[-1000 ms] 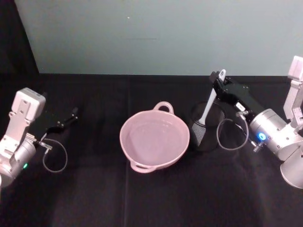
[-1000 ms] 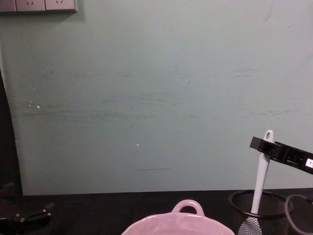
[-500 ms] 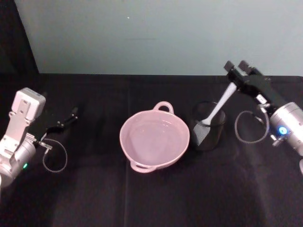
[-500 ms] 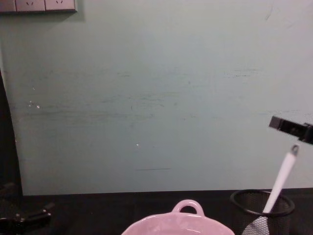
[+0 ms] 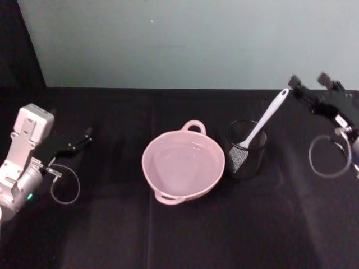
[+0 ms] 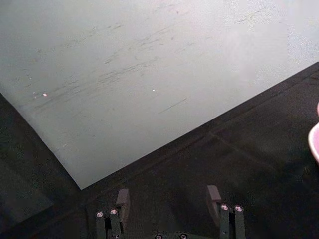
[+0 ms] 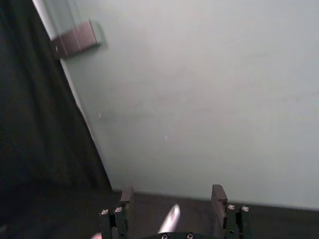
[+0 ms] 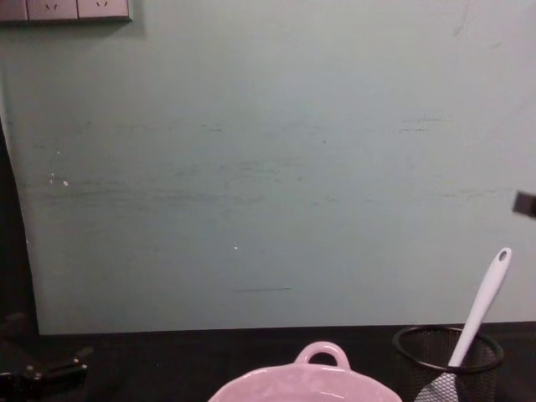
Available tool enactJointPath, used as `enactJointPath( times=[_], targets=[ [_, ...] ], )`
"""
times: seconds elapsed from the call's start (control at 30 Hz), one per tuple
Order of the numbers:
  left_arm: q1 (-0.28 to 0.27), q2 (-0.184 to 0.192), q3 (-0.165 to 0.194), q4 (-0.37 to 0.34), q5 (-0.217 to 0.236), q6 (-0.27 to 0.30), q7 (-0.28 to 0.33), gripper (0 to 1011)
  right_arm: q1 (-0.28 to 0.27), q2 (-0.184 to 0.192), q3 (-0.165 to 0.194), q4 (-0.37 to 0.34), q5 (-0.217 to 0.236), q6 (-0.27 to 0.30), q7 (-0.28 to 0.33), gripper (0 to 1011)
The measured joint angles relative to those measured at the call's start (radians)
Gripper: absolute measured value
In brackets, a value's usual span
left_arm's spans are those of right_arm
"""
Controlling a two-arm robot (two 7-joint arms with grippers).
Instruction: Use the one hand to pick up the spoon and stir the clear water in the bowl.
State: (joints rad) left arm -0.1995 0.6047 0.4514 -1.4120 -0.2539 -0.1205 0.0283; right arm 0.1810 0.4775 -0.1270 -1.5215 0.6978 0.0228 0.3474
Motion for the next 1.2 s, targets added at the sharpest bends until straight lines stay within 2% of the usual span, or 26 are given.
enactJointPath(
  times=[0.13, 0.23, 0.37, 0.6, 0.77, 0.87, 1.0, 1.07, 1.13, 1.17, 1.2],
  targets=[
    [0.000, 0.000, 0.000, 0.000, 0.000, 0.000, 0.000, 1011, -0.057, 0.049, 0.007, -0.030, -0.004, 0.036, 0.001, 1004],
    [0.000, 0.000, 0.000, 0.000, 0.000, 0.000, 0.000, 1011, -0.075, 0.069, 0.004, -0.028, -0.008, 0.059, 0.002, 1004],
    [0.000, 0.000, 0.000, 0.000, 0.000, 0.000, 0.000, 1011, -0.072, 0.078, -0.012, -0.004, -0.022, 0.076, 0.002, 1004],
    [0.000, 0.000, 0.000, 0.000, 0.000, 0.000, 0.000, 1011, -0.003, 0.054, -0.063, 0.102, -0.066, 0.091, -0.001, 1004],
    [0.000, 0.000, 0.000, 0.000, 0.000, 0.000, 0.000, 1011, 0.084, 0.010, -0.095, 0.223, -0.119, 0.066, -0.003, 1004],
    [0.000, 0.000, 0.000, 0.000, 0.000, 0.000, 0.000, 1011, 0.117, -0.007, -0.102, 0.265, -0.143, 0.044, -0.005, 1004],
    [0.000, 0.000, 0.000, 0.000, 0.000, 0.000, 0.000, 1011, 0.164, -0.023, -0.127, 0.318, -0.205, 0.006, -0.010, 1004],
    [0.000, 0.000, 0.000, 0.000, 0.000, 0.000, 0.000, 1011, 0.194, -0.025, -0.159, 0.345, -0.273, -0.017, -0.023, 1004],
    [0.000, 0.000, 0.000, 0.000, 0.000, 0.000, 0.000, 1011, 0.205, -0.021, -0.178, 0.351, -0.317, -0.026, -0.035, 1004],
    [0.000, 0.000, 0.000, 0.000, 0.000, 0.000, 0.000, 1011, 0.213, -0.017, -0.195, 0.354, -0.358, -0.034, -0.047, 1004],
    [0.000, 0.000, 0.000, 0.000, 0.000, 0.000, 0.000, 1011, 0.213, -0.017, -0.195, 0.354, -0.358, -0.034, -0.047, 1004]
  ],
)
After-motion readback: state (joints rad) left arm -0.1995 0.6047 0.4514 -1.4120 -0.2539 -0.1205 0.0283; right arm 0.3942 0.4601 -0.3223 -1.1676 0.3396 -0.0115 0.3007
